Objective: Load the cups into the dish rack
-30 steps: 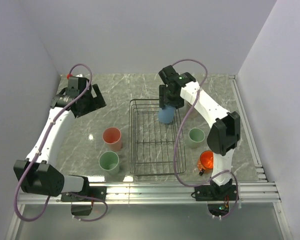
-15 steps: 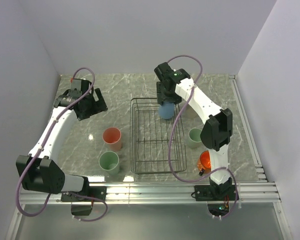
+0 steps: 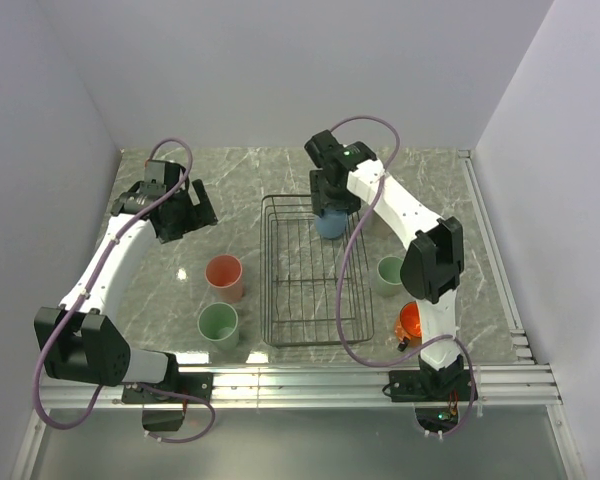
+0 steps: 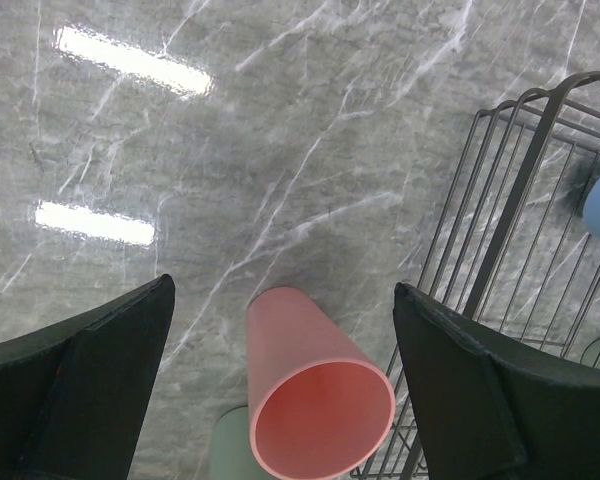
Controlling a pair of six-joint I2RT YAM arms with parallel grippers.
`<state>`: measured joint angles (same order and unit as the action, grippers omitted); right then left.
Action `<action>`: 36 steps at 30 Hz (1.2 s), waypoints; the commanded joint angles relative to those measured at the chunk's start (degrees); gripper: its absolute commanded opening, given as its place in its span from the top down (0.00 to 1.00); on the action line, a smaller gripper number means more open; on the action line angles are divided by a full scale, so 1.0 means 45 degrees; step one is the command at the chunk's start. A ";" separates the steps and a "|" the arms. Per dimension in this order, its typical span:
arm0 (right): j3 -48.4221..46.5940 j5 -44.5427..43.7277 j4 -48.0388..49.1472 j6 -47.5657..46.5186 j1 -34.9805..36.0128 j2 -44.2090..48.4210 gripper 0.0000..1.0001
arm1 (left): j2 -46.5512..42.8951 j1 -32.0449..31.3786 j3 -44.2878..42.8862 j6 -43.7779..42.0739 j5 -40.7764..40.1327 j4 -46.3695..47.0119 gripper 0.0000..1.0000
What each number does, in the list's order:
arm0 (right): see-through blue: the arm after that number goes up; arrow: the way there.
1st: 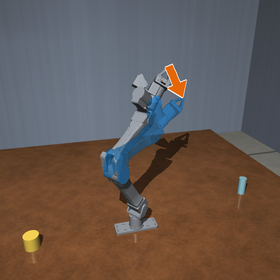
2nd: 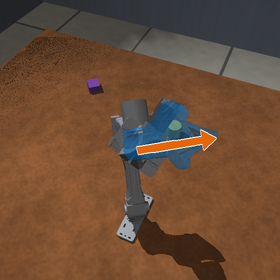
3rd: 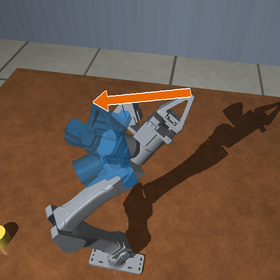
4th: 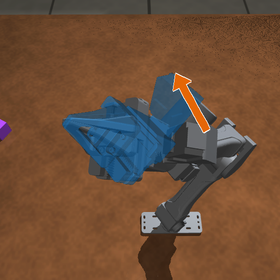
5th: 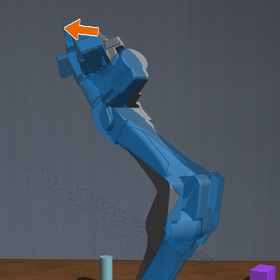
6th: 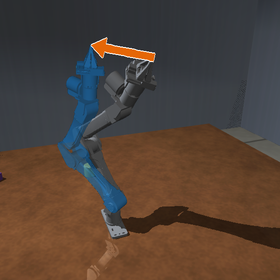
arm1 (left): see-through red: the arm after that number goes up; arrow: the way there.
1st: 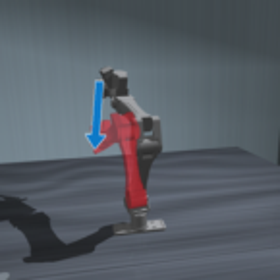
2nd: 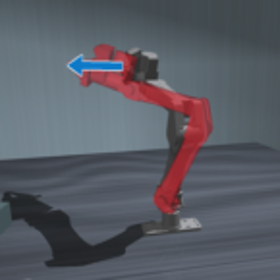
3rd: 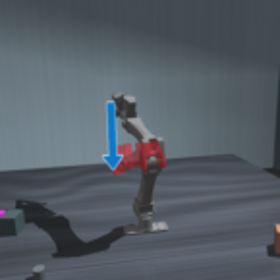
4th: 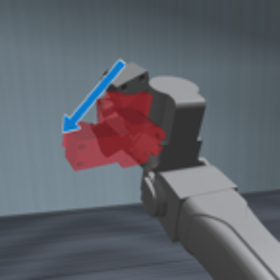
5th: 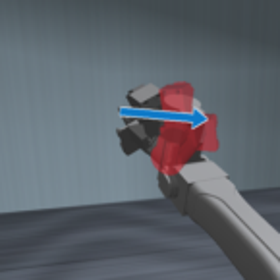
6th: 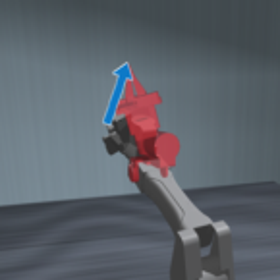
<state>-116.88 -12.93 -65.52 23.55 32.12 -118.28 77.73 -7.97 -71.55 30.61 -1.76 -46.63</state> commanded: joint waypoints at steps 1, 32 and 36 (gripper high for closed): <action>0.0407 0.0061 -0.0069 0.0274 0.0245 0.0424 1.00 | -0.0243 -0.0046 0.0138 -0.0162 0.0195 0.0518 0.04; -0.0003 -0.0408 -0.0832 0.0841 0.0070 -0.0062 1.00 | 0.0031 -0.0046 0.0099 -0.0298 0.0567 0.0402 0.05; -0.0432 -0.0291 -0.0714 0.0646 -0.0242 -0.0434 1.00 | -0.0125 -0.0046 0.0177 -0.0298 0.0586 0.0343 0.05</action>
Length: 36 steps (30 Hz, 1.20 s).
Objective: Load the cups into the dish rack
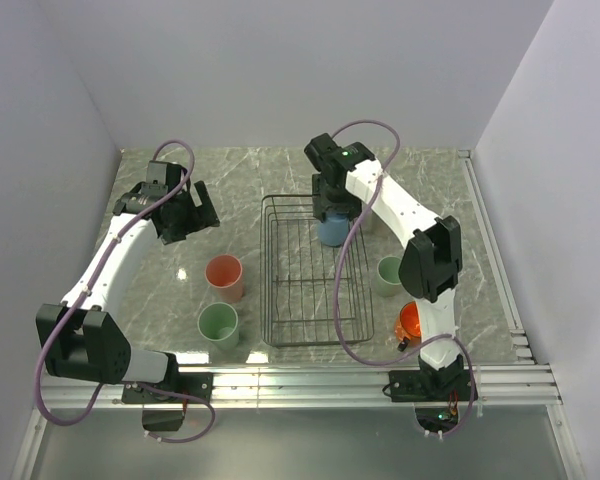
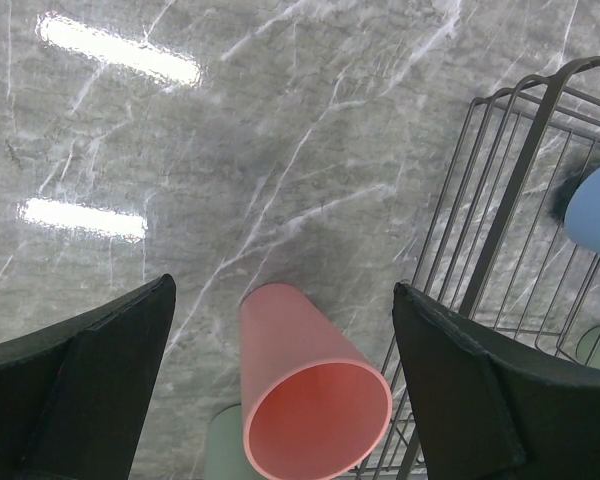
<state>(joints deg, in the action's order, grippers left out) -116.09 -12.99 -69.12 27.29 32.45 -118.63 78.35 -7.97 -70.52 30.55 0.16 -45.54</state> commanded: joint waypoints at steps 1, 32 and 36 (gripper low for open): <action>-0.0666 -0.0199 0.0145 -0.0243 -0.0335 -0.0415 1.00 | -0.0262 -0.0046 0.0007 -0.0265 0.0198 0.0081 0.04; -0.1566 -0.0883 0.0380 -0.0401 -0.0414 0.1340 0.01 | -0.3091 -0.0066 0.2018 0.0554 0.0901 -0.1091 0.09; 0.0263 -0.0240 0.1198 -0.0419 -0.0433 0.3210 0.01 | -0.3679 -0.0279 0.2953 0.1160 0.1291 -0.1033 0.14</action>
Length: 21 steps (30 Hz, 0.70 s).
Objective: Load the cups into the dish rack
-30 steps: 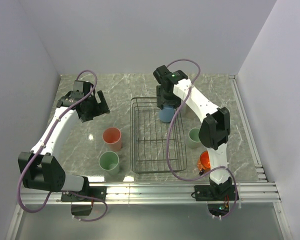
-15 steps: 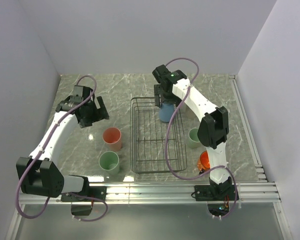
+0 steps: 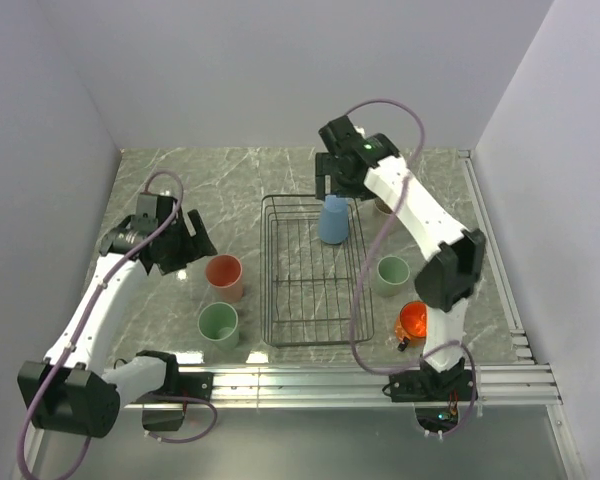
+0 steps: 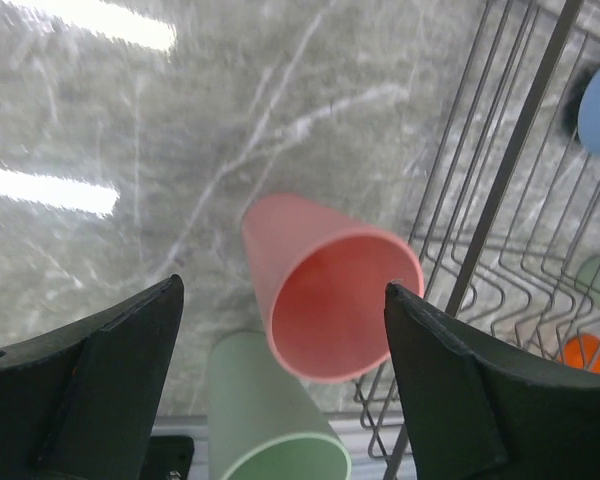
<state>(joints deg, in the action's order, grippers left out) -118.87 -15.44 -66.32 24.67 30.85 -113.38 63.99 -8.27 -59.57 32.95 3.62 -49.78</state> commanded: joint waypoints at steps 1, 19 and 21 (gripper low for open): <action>0.1294 0.0365 0.0753 0.0125 -0.0059 0.2342 0.01 | -0.0585 -0.0270 0.0678 0.0704 0.0524 0.0006 0.15; 0.5555 -0.0183 0.0832 0.0730 -0.0040 0.6543 0.00 | 0.2264 -0.0779 0.0701 -0.0386 0.0329 0.1727 1.00; 0.5304 0.0574 0.0930 0.0438 -0.0059 0.6583 0.00 | 0.2285 -0.0546 -0.0173 -0.0525 -0.0040 0.1144 1.00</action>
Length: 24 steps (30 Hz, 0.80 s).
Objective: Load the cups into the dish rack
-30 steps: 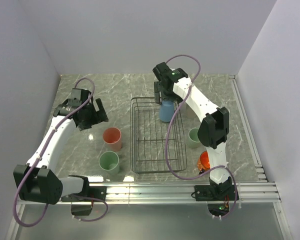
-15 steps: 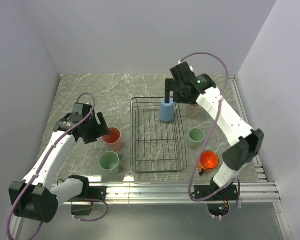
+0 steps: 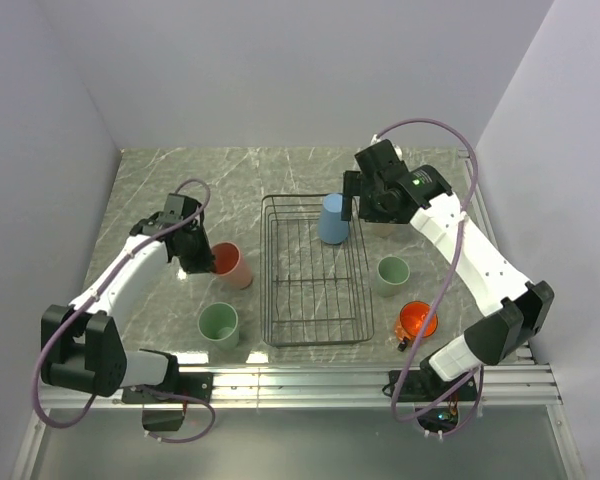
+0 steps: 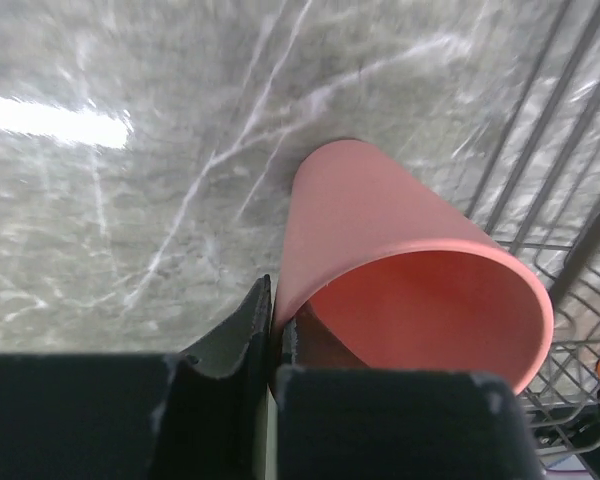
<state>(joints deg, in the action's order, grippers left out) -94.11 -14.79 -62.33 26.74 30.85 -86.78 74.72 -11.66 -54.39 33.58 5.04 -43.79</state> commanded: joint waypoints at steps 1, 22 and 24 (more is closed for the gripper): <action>-0.0433 0.0879 0.0215 -0.0218 -0.0040 0.0652 0.00 | -0.0371 0.0344 -0.1718 -0.0821 -0.0416 -0.0771 1.00; -0.0983 1.5102 1.5188 0.8816 -0.0468 -0.1593 0.00 | -0.3008 0.1965 -0.5298 0.3876 0.8643 0.6112 1.00; -0.1021 1.5083 1.5703 0.9251 -0.0527 -0.1789 0.00 | -0.3147 0.2122 -0.4458 0.4720 0.9600 0.7421 1.00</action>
<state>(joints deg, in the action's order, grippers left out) -98.15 48.45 -6.76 58.78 29.50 -95.59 62.92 -3.18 -77.30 46.54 36.97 -24.12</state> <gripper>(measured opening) 0.995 0.063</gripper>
